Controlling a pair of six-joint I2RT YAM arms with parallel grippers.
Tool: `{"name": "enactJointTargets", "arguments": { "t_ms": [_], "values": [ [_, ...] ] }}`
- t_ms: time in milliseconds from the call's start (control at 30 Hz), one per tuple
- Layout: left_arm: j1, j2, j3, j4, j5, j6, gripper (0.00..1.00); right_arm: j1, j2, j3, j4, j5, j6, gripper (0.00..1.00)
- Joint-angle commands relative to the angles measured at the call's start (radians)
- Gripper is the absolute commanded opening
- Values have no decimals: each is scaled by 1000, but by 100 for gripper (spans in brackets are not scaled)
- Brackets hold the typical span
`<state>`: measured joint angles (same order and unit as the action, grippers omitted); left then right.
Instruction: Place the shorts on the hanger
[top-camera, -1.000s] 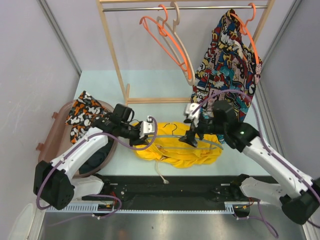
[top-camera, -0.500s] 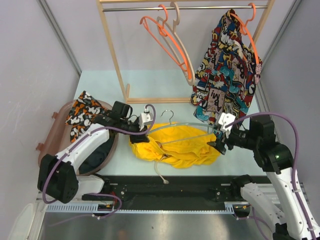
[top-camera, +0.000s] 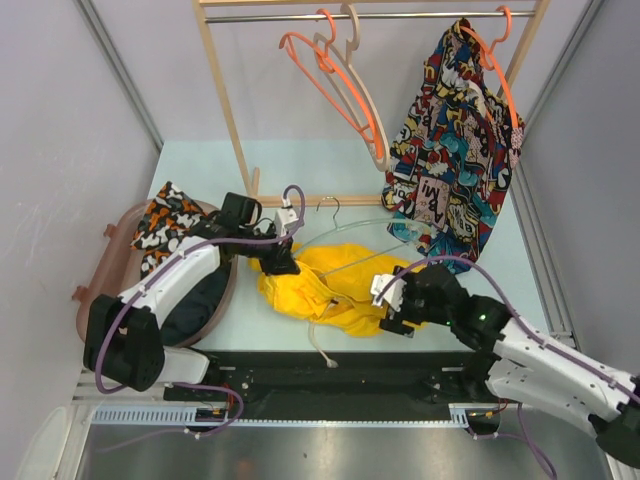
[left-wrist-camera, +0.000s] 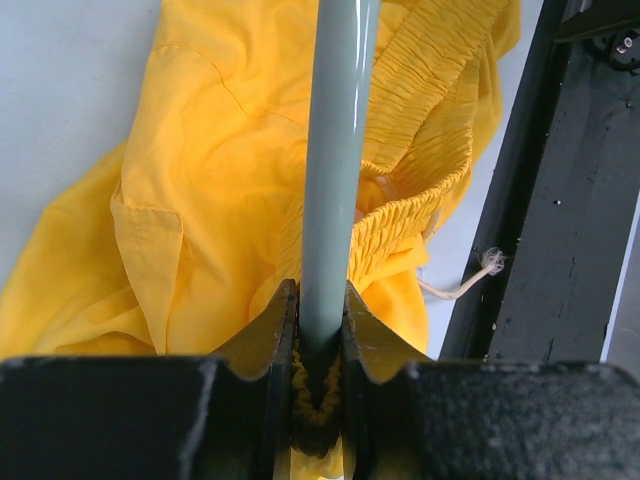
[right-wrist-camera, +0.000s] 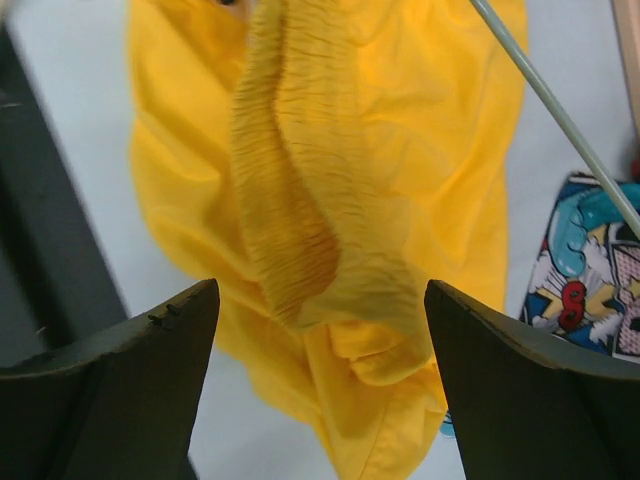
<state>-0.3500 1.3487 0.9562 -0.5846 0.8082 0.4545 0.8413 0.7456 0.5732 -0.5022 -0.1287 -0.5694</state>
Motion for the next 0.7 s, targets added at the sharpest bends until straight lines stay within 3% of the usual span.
{"name": "enactJointTargets", "arguments": {
  "t_ms": [0,100,267,400,667],
  "values": [
    [16,-28,35,39,54,-19,0,27,124,-30,313,317,85,88],
    [25,-43,27,25,52,-10,0,-34,178,-35,360,317,98,78],
    [71,-71,27,-27,68,48,0,-194,201,-32,315,241,138,46],
    [94,-127,16,-76,83,116,0,-324,176,-12,256,147,149,0],
    [114,-322,-125,-12,62,216,0,-640,156,39,140,-124,209,0]
  ]
}}
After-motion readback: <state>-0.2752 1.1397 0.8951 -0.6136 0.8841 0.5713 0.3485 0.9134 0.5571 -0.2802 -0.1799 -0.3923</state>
